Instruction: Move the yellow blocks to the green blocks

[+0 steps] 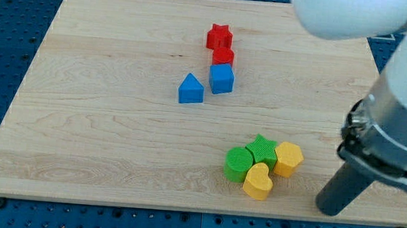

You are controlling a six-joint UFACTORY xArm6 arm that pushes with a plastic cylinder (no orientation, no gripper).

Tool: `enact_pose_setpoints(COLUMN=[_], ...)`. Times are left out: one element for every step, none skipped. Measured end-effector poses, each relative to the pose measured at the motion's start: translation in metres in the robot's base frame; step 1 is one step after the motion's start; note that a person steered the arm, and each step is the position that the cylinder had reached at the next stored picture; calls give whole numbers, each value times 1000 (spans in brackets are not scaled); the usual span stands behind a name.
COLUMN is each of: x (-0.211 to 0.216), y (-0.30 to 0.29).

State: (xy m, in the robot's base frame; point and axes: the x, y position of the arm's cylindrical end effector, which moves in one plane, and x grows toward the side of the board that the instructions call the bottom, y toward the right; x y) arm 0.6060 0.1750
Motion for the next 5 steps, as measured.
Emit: enact_pose_setpoints(x=[-26,-58,-78,-75,-74], y=[16,14,-21,-43,-48])
